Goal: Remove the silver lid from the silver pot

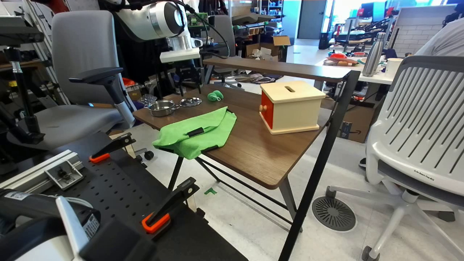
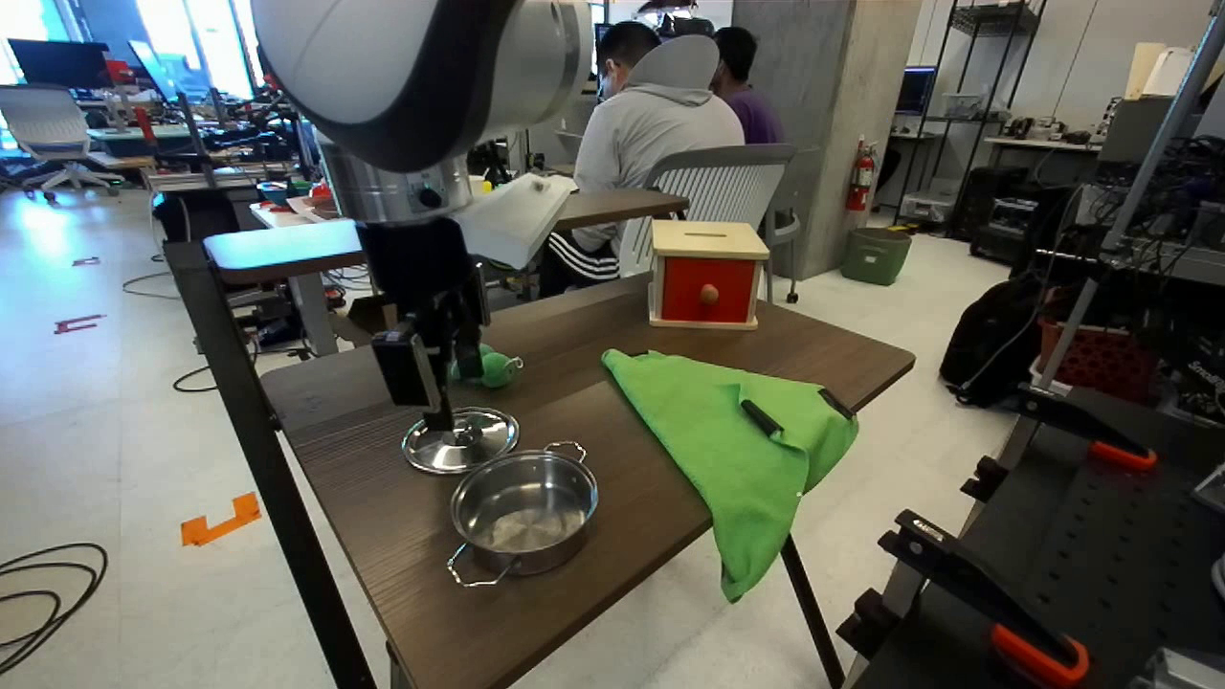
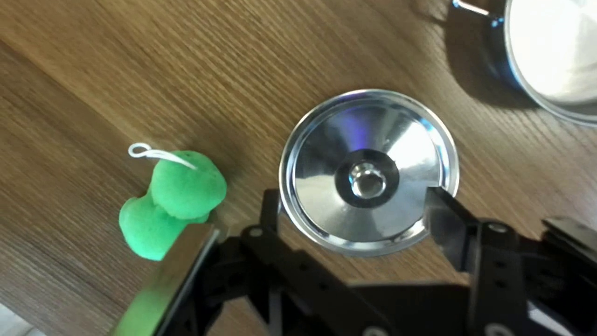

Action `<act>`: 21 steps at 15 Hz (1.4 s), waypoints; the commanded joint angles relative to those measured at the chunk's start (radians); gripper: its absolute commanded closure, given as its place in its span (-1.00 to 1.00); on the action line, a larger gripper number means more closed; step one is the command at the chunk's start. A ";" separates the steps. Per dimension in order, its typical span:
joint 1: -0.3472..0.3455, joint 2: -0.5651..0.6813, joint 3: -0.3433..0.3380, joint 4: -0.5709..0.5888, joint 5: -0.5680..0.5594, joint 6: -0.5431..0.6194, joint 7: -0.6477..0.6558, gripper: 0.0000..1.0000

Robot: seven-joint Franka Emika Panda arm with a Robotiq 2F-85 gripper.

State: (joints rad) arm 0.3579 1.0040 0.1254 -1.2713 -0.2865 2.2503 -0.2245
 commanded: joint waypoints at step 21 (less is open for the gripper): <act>0.029 0.107 -0.008 0.163 0.005 -0.122 0.002 0.90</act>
State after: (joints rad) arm 0.3740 1.0765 0.1252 -1.1780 -0.2864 2.1759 -0.2245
